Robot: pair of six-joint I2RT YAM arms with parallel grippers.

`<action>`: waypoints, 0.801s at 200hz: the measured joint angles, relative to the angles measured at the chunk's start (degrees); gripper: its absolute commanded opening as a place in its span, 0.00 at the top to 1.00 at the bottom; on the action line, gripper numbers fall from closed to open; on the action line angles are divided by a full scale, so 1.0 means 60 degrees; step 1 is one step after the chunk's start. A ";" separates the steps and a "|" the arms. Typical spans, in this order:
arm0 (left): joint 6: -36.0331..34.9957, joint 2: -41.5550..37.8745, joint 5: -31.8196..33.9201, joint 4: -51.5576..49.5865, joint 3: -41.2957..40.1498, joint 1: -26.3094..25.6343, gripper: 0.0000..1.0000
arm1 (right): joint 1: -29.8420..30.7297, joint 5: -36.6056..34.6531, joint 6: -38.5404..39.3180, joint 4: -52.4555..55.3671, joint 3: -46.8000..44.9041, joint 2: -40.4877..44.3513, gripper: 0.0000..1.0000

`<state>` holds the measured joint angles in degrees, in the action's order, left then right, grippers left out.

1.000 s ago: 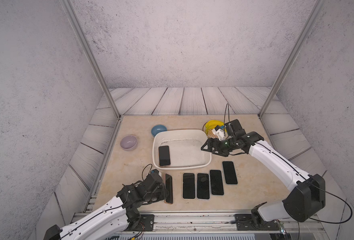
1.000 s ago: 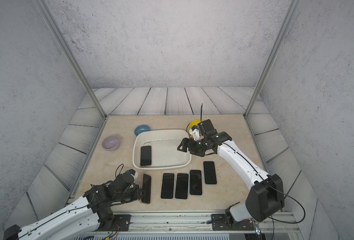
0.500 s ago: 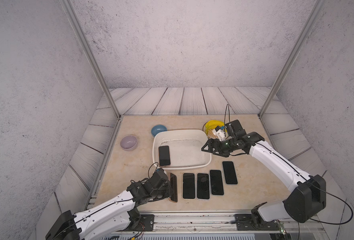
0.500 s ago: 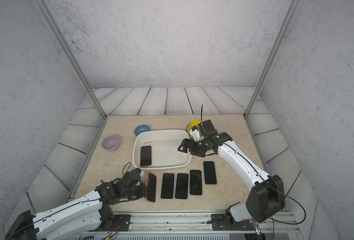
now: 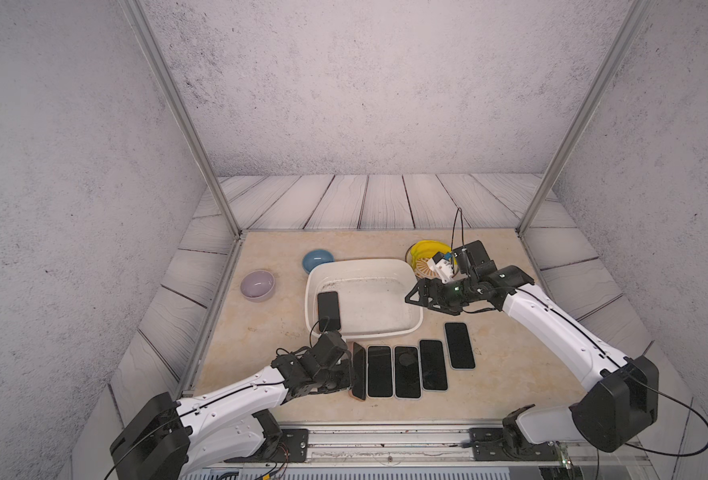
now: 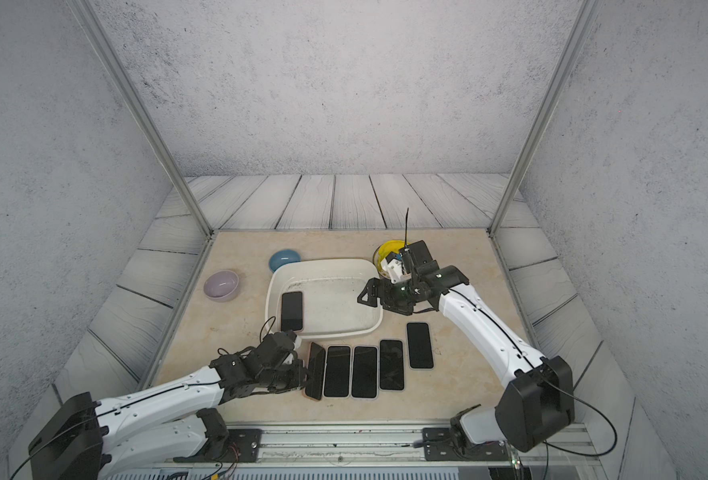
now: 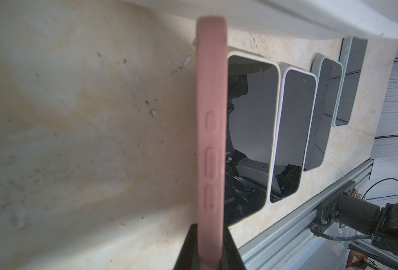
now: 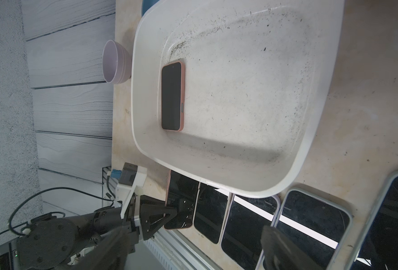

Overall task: Take the phone out of the storage box
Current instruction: Place the phone at the center of the board.

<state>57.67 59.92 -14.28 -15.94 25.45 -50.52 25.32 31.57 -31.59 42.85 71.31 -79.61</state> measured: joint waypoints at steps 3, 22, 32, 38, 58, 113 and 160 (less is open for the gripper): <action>0.0025 -0.0007 0.0004 -0.0025 0.0000 0.0000 0.75 | 0.0000 0.0000 -0.0004 0.0000 -0.0018 0.0015 0.07; -0.0018 -0.0189 0.0015 -0.0226 -0.0051 0.0000 0.68 | 0.0000 0.0007 -0.0051 -0.0004 -0.0117 0.0055 0.06; 0.0040 -0.0342 0.0036 -0.0328 -0.0102 0.0004 0.64 | 0.0000 0.0007 -0.0073 0.0000 -0.0135 0.0055 0.06; 0.0066 -0.0444 0.0055 -0.0397 -0.0131 0.0004 0.61 | 0.0000 0.0007 -0.0095 -0.0007 -0.0135 0.0055 0.06; 0.0095 -0.0790 0.0164 -0.0619 -0.0226 0.0004 0.53 | 0.0000 0.0011 -0.0168 -0.0011 -0.0135 0.0058 0.06; 0.0226 -0.1869 0.0543 -0.1297 -0.0437 0.0011 0.32 | 0.0000 0.0011 -0.0208 -0.0011 -0.0153 0.0055 0.06; 0.0313 -0.2969 0.0776 -0.2062 -0.0379 0.0408 0.23 | 0.0000 0.0007 -0.0219 -0.0004 -0.0135 0.0029 0.01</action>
<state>59.55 42.11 -9.63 -28.32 23.18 -48.07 25.32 31.62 -32.91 42.83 70.50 -79.44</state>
